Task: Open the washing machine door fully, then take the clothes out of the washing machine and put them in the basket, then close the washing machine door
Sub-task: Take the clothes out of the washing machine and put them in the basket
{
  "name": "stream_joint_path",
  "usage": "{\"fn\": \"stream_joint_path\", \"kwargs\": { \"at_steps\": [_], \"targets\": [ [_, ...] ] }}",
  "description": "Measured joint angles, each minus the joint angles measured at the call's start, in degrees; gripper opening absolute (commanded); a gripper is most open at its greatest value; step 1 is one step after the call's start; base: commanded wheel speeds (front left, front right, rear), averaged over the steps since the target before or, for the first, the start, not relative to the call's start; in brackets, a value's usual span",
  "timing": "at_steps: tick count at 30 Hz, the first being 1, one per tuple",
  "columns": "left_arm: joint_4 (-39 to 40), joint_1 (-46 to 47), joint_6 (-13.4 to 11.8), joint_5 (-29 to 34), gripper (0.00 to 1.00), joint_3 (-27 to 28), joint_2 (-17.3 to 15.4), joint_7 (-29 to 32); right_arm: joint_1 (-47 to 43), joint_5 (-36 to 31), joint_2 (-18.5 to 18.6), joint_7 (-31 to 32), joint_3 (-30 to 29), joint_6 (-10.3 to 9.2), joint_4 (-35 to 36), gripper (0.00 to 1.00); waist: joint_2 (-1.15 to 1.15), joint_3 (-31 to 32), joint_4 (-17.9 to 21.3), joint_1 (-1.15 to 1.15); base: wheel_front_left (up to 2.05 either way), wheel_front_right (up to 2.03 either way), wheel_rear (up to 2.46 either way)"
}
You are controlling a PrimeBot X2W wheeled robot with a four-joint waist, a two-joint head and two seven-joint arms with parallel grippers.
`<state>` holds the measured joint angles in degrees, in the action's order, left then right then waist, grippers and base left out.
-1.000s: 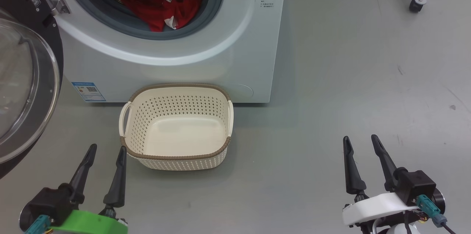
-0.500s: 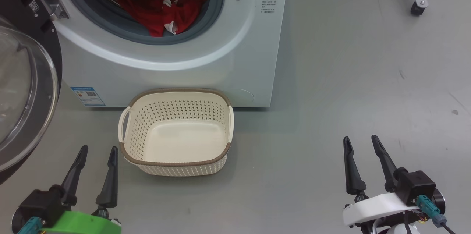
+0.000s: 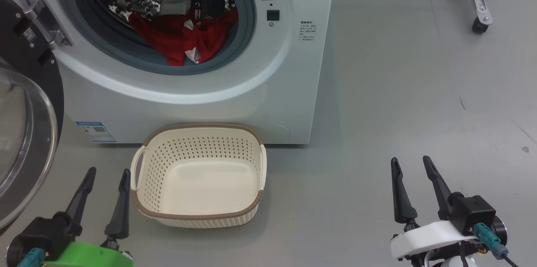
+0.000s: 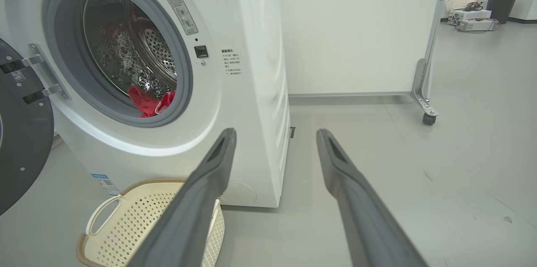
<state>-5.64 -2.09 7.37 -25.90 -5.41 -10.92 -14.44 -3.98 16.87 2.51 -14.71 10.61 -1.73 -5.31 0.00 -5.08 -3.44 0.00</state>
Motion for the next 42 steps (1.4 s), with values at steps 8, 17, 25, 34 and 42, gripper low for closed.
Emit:
{"fn": "stream_joint_path", "kwargs": {
  "at_steps": [8,17,25,34,42],
  "targets": [
    [-0.35,-0.27,0.00,0.88,1.00,0.33,-0.38,0.00,0.00,0.00,0.00,0.00,0.03,0.08,-0.30,1.00,0.00,0.28,-0.02,0.00,1.64,-1.64,0.00],
    [-0.09,-0.28,0.00,3.39,1.00,0.59,-0.25,0.00,-0.02,-0.01,-0.01,0.00,0.03,0.08,-0.48,1.00,0.00,0.06,-0.10,0.00,1.82,-1.82,0.00],
    [0.04,-0.28,0.00,-1.12,1.00,0.70,2.18,0.00,-0.02,-0.01,-0.01,0.00,0.02,0.07,-0.45,1.00,0.00,-0.42,-0.23,0.00,1.52,-1.51,-0.01],
    [0.36,-0.27,0.00,-1.16,1.00,-0.01,1.41,0.00,-0.02,-0.01,-0.01,0.00,0.01,0.05,-0.36,1.00,0.00,-0.73,-0.42,0.00,1.19,-1.19,0.00],
    [0.36,-0.27,0.00,-1.20,1.00,-0.04,0.94,0.00,-0.02,0.01,-0.01,0.00,0.05,-0.01,-0.35,1.00,0.00,-0.90,-0.53,0.00,0.86,-0.86,0.00]
  ]
}}
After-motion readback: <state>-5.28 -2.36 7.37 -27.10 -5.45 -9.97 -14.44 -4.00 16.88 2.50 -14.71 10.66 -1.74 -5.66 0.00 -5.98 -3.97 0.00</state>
